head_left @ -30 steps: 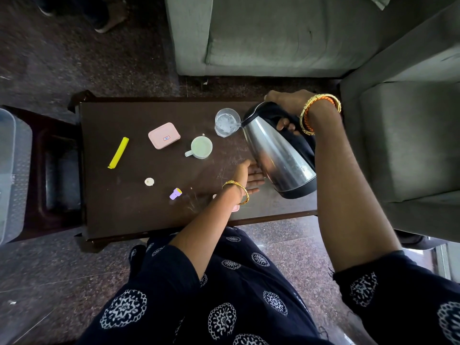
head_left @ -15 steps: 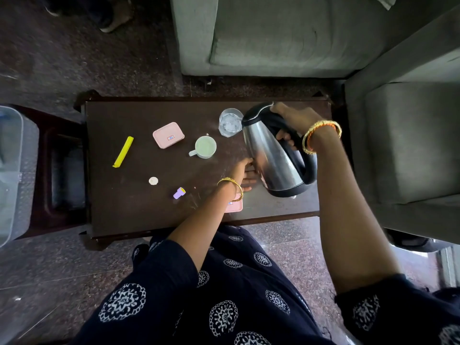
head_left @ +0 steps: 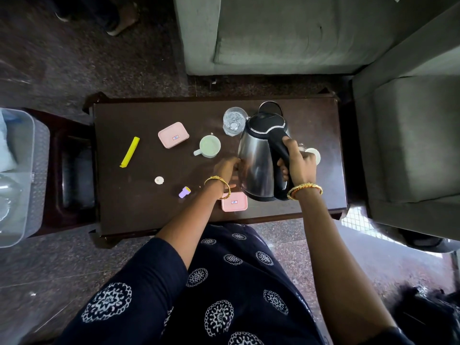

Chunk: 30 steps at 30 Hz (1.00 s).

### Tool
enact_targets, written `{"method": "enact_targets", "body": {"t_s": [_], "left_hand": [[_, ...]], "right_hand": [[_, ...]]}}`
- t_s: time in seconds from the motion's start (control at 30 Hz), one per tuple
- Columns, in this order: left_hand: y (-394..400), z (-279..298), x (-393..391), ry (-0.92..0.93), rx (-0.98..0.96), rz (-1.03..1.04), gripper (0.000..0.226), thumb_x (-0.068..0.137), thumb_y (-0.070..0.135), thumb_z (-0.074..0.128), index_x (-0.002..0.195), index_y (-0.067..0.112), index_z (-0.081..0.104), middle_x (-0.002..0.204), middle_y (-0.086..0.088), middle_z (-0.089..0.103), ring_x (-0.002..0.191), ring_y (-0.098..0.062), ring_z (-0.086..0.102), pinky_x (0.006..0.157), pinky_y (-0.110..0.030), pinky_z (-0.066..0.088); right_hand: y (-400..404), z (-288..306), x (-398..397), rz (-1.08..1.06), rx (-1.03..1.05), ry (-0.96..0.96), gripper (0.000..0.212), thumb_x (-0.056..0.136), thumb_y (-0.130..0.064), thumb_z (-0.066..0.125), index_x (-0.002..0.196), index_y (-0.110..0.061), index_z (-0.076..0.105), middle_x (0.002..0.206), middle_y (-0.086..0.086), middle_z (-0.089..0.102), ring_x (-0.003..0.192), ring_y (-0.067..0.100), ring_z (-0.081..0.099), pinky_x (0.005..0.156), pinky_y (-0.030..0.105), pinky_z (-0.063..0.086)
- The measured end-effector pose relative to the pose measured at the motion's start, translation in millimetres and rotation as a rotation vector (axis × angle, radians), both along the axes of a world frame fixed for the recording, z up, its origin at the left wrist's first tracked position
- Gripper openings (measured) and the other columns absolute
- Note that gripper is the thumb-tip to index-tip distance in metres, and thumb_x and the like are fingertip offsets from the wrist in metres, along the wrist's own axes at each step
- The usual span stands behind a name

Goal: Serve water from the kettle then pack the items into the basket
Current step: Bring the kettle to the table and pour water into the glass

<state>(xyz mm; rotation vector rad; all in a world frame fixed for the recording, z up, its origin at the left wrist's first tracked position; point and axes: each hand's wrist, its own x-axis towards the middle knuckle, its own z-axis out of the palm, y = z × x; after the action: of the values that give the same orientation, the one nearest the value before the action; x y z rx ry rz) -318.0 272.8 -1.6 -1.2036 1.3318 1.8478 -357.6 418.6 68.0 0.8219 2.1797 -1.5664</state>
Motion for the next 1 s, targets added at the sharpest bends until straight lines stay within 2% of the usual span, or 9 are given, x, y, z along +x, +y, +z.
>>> {"method": "enact_targets", "body": {"t_s": [0.07, 0.2, 0.33, 0.47, 0.6, 0.7, 0.83, 0.93, 1.0], "left_hand": [[-4.2, 1.2, 0.7, 0.011, 0.014, 0.053, 0.020, 0.085, 0.021, 0.052, 0.067, 0.020, 0.058, 0.072, 0.002, 0.058, 0.061, -0.013, 0.055, 0.059, -0.024, 0.043], [-14.3, 5.4, 4.8, 0.008, 0.026, 0.123, 0.015, 0.086, 0.022, 0.052, 0.072, 0.020, 0.058, 0.071, 0.004, 0.056, 0.054, -0.010, 0.056, 0.050, -0.018, 0.045], [-24.7, 0.8, 15.6, -0.024, -0.051, 0.192, 0.019, 0.085, 0.024, 0.052, 0.070, 0.016, 0.058, 0.070, 0.001, 0.059, 0.058, -0.013, 0.057, 0.059, -0.024, 0.043], [-31.5, -6.1, 33.7, 0.021, -0.108, 0.314, 0.011, 0.086, 0.020, 0.053, 0.083, 0.012, 0.060, 0.071, 0.000, 0.060, 0.061, -0.014, 0.057, 0.057, -0.023, 0.043], [-47.8, -8.3, 52.7, 0.095, -0.126, 0.426, 0.013, 0.085, 0.016, 0.053, 0.073, 0.018, 0.055, 0.069, 0.001, 0.060, 0.057, -0.015, 0.056, 0.048, -0.019, 0.043], [-69.5, -8.0, 72.0, 0.131, -0.152, 0.491, 0.016, 0.084, 0.012, 0.053, 0.070, 0.018, 0.055, 0.066, 0.000, 0.059, 0.051, -0.014, 0.053, 0.042, -0.016, 0.041], [-110.7, -8.6, 103.4, 0.184, -0.298, 0.536, 0.020, 0.085, 0.008, 0.051, 0.069, 0.019, 0.056, 0.064, -0.001, 0.058, 0.049, -0.014, 0.051, 0.043, -0.019, 0.038], [-146.7, -5.2, 132.4, 0.191, -0.435, 0.570, 0.023, 0.084, 0.009, 0.049, 0.067, 0.023, 0.057, 0.064, 0.000, 0.059, 0.049, -0.013, 0.053, 0.045, -0.019, 0.040], [-172.0, -3.7, 155.4, 0.186, -0.515, 0.598, 0.026, 0.084, 0.008, 0.048, 0.067, 0.025, 0.058, 0.069, -0.004, 0.061, 0.063, -0.021, 0.056, 0.059, -0.027, 0.044]], "right_hand": [[1.7, -3.9, 7.7, -0.047, -0.039, 0.029, 0.047, 0.067, -0.052, 0.065, 0.062, -0.007, 0.054, 0.038, -0.001, 0.050, 0.031, 0.013, 0.040, 0.036, 0.018, 0.032], [0.3, -13.0, 25.9, -0.096, -0.098, 0.136, 0.042, 0.068, -0.049, 0.062, 0.043, -0.016, 0.056, 0.036, -0.004, 0.051, 0.030, 0.011, 0.040, 0.035, 0.016, 0.032], [-9.0, -22.3, 41.9, -0.125, -0.180, 0.163, 0.044, 0.066, -0.048, 0.062, 0.037, -0.015, 0.054, 0.033, -0.003, 0.049, 0.026, 0.011, 0.034, 0.033, 0.013, 0.027], [-25.8, -24.4, 59.2, -0.079, -0.221, 0.205, 0.045, 0.067, -0.045, 0.059, 0.034, -0.016, 0.049, 0.031, -0.005, 0.045, 0.026, 0.011, 0.031, 0.034, 0.013, 0.025], [-50.5, -15.3, 77.7, -0.060, -0.261, 0.242, 0.039, 0.065, -0.040, 0.057, 0.035, -0.020, 0.041, 0.029, -0.007, 0.041, 0.025, 0.008, 0.029, 0.034, 0.010, 0.022], [-72.2, -9.3, 95.9, -0.003, -0.302, 0.239, 0.045, 0.066, -0.036, 0.058, 0.039, -0.006, 0.038, 0.031, 0.001, 0.037, 0.025, 0.009, 0.028, 0.034, 0.012, 0.023], [-110.0, -3.1, 120.2, 0.129, -0.290, 0.213, 0.062, 0.065, -0.042, 0.054, 0.051, 0.016, 0.038, 0.051, 0.007, 0.041, 0.028, 0.010, 0.029, 0.036, 0.014, 0.024], [-143.8, 5.6, 136.9, 0.222, -0.267, 0.162, 0.047, 0.076, -0.035, 0.053, 0.048, 0.003, 0.044, 0.037, 0.001, 0.039, 0.028, 0.011, 0.032, 0.034, 0.017, 0.024], [-172.2, 11.0, 149.9, 0.246, -0.221, 0.141, 0.044, 0.088, -0.019, 0.050, 0.044, -0.020, 0.053, 0.035, -0.006, 0.040, 0.027, 0.006, 0.044, 0.031, 0.010, 0.029]]}}
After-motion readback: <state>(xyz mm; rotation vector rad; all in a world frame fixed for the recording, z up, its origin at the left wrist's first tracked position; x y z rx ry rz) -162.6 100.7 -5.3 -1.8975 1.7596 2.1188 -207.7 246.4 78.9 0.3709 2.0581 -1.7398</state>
